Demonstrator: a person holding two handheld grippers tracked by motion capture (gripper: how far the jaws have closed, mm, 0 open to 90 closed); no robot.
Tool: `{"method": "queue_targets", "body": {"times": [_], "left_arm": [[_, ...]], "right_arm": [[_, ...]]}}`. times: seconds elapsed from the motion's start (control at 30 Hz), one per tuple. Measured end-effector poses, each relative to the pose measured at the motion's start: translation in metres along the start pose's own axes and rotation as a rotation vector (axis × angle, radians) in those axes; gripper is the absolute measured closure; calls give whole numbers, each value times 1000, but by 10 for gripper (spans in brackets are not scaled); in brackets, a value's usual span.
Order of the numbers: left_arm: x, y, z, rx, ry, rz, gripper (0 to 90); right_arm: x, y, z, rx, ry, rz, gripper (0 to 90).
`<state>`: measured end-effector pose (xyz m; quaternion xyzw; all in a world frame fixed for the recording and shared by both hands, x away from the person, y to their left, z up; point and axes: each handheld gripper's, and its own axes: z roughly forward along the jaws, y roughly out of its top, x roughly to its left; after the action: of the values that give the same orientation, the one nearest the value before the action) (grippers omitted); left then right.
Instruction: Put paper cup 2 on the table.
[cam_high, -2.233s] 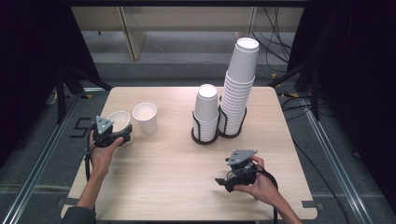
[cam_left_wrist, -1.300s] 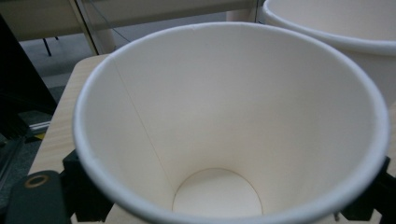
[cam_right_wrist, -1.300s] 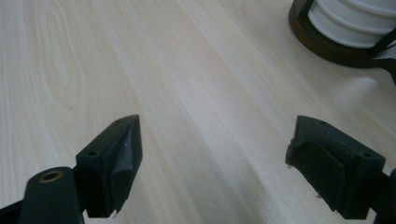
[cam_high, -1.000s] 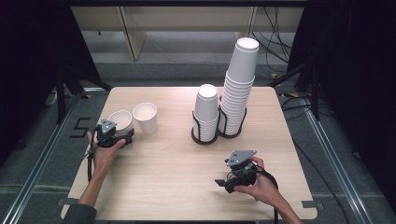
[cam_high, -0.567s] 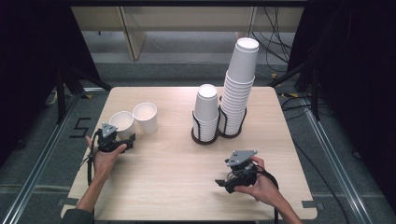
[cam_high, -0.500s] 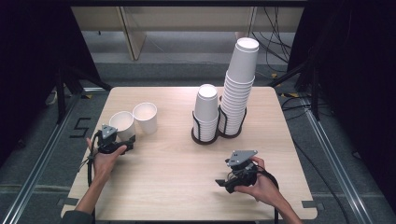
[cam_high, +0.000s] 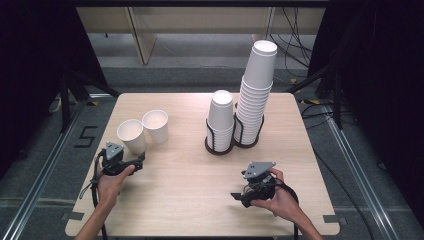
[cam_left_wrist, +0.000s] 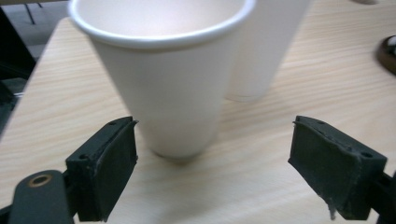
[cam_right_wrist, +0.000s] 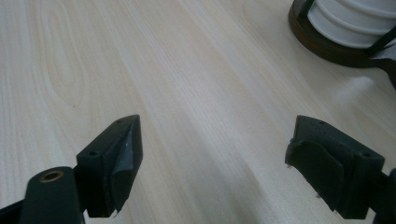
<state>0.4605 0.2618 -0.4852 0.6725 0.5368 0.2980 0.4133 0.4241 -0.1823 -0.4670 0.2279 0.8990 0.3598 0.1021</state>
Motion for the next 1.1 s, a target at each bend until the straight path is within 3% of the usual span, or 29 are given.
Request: {"method": "queue_targets", "body": {"times": [0.07,0.2,0.23,0.3,0.57,0.6,0.73,0.9,1.0,1.1], "left_arm": [[-10,-1,-5,0,-43,3,142],[-32,-4,-15,-24,-87,33,142],[-37,-5,-17,-26,-97,38,142],[-48,-8,-21,-30,-133,46,142],[-79,-21,-29,-30,-222,61,143],[-82,-22,-30,-24,-225,76,142],[-93,-28,-33,-33,-242,98,142],[-100,-32,-37,-38,-267,111,142],[-102,-34,-41,-38,-263,127,142],[-104,-36,-43,-45,-278,122,142]], "right_arm": [[1,0,-1,5,0,8,180],[1,-2,0,-11,-8,13,178],[1,-2,0,-7,-8,32,178],[0,-2,-1,-7,-3,10,177],[1,-4,0,-9,-14,48,174],[0,-4,-1,-11,-24,34,175],[1,-5,-3,-16,-22,56,175],[2,-7,-2,-16,-18,44,176],[5,-8,-2,-3,-17,70,176],[6,-9,-2,-11,-13,54,176]]}}
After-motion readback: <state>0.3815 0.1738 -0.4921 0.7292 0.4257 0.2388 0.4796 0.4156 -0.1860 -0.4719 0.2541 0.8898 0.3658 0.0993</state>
